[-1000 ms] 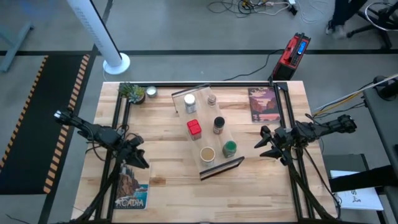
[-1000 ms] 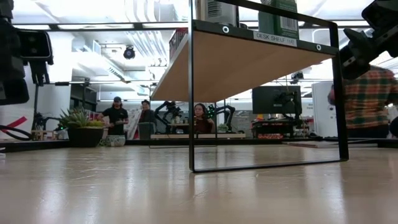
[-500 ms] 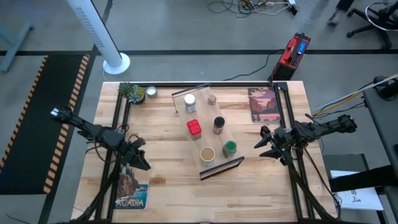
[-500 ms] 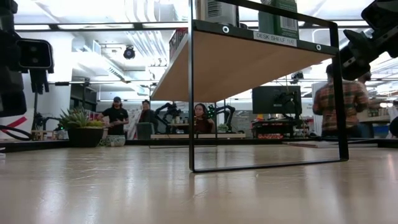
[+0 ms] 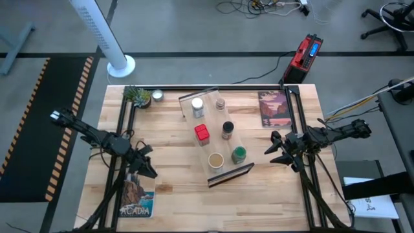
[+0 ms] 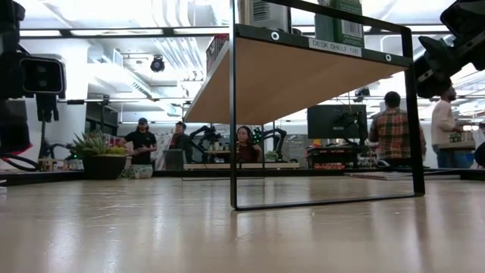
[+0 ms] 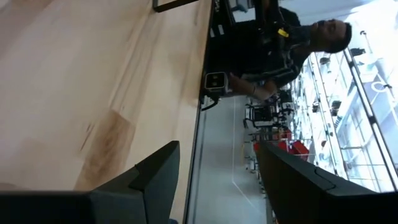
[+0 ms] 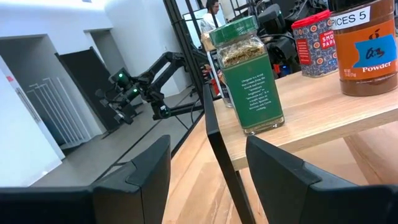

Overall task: Shelf spices
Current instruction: Return to Home Position

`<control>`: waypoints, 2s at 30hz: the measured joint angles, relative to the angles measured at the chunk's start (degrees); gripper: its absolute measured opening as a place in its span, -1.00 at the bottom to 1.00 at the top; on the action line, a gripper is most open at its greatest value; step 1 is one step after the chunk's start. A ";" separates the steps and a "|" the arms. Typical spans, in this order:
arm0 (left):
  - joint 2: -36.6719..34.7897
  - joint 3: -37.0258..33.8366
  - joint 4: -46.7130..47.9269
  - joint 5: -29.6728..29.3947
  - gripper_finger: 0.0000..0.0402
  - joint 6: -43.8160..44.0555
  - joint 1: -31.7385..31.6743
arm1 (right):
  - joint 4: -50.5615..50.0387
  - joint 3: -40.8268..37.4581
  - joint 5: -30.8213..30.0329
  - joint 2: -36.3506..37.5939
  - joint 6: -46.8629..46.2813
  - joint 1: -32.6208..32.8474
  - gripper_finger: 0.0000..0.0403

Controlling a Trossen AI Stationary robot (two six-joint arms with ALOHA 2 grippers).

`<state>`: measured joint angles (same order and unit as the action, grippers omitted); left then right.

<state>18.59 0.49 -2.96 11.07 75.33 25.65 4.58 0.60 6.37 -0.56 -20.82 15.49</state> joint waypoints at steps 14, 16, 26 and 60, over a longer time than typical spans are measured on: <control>3.17 0.22 0.00 0.00 0.01 0.00 0.00 | 0.00 0.00 0.00 0.00 0.00 0.00 -0.08; 3.58 0.44 -0.27 0.02 0.01 0.00 0.02 | 0.01 0.00 0.00 0.00 0.00 0.00 -0.08; 4.24 0.64 -0.84 0.00 0.01 0.00 0.01 | 0.02 0.00 0.01 0.00 0.00 0.00 -0.08; 4.21 0.87 -0.81 0.01 0.01 0.00 0.01 | 0.01 -0.02 0.01 -0.02 0.00 0.00 -0.08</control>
<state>22.81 1.37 -3.77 11.08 75.33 25.66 4.59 0.58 6.38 -0.58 -20.82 15.49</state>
